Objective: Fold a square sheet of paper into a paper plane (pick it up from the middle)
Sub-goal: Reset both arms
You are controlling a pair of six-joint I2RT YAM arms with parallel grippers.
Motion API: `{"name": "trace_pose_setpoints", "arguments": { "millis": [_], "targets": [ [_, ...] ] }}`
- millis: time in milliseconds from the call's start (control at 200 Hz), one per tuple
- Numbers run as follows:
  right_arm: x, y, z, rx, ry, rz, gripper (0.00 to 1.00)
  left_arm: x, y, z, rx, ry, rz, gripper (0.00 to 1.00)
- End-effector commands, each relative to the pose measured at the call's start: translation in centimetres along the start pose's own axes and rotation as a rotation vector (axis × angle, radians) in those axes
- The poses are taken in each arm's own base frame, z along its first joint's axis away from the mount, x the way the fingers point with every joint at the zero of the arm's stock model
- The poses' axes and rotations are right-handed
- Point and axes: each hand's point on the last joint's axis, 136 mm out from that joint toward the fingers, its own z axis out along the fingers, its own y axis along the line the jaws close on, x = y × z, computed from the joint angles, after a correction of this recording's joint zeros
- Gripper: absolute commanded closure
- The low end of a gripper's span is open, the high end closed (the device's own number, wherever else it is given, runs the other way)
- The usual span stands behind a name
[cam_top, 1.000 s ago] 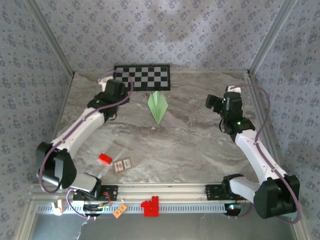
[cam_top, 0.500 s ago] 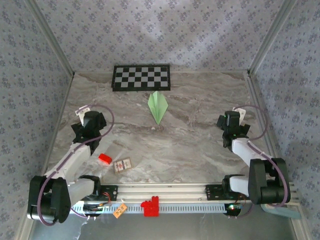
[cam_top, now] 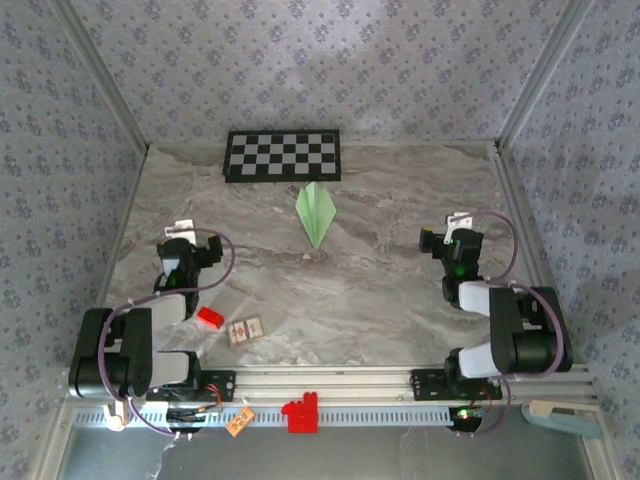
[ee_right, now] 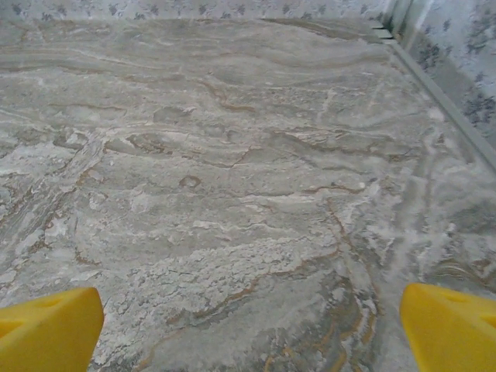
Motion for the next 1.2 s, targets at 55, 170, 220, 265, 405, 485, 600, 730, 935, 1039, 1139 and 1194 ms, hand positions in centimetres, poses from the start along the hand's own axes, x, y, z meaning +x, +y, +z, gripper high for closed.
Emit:
{"name": "trace_pose_setpoints", "arguments": {
  "millis": [55,170,220,265,405,485,600,730,935,1039,1139,1194],
  "targets": [
    [-0.4,0.8,1.0,-0.065,-0.055,-0.02,0.0,-1.6,-1.5,1.1,0.119,-0.105,0.027,0.0],
    [-0.4,0.5,1.2,-0.057,-0.045,-0.009,0.0,-1.1,-1.4,2.2,0.114,-0.079,0.022,0.0],
    [-0.3,0.3,1.4,-0.041,-0.037,-0.001,0.0,-0.8,-1.4,2.6,0.111,-0.063,0.022,0.0],
    [-0.2,-0.1,1.6,-0.019,-0.017,0.005,0.0,-0.6,-1.3,2.9,0.102,-0.055,0.021,0.0],
    [-0.3,-0.1,1.7,-0.017,-0.018,0.005,0.0,-0.6,-0.9,3.6,0.066,-0.027,0.015,0.0],
    [-0.4,-0.1,1.7,-0.016,-0.019,0.003,0.0,-0.4,-1.0,4.2,0.057,0.019,0.032,0.0],
    [-0.3,-0.1,1.7,-0.016,-0.018,0.004,0.0,-0.4,-1.1,4.2,0.057,0.013,0.035,0.0],
    [-0.3,-0.1,1.7,-0.016,-0.018,0.003,0.0,-0.5,-1.3,4.2,0.063,0.014,0.044,0.0],
    [-0.3,-0.1,1.7,-0.015,-0.018,0.003,0.0,-0.4,-1.3,4.3,0.082,0.022,0.03,0.0],
    [-0.3,-0.1,1.7,-0.016,-0.018,0.003,0.0,-0.4,-1.3,4.3,0.082,0.021,0.033,0.0],
    [-0.3,-0.1,1.7,-0.016,-0.018,0.003,0.0,-0.4,-1.3,4.4,0.079,0.025,0.035,0.0],
    [-0.4,-0.1,1.7,-0.015,-0.019,0.003,0.0,-0.4,-1.3,4.4,0.078,0.025,0.034,0.0]
  ]
}}
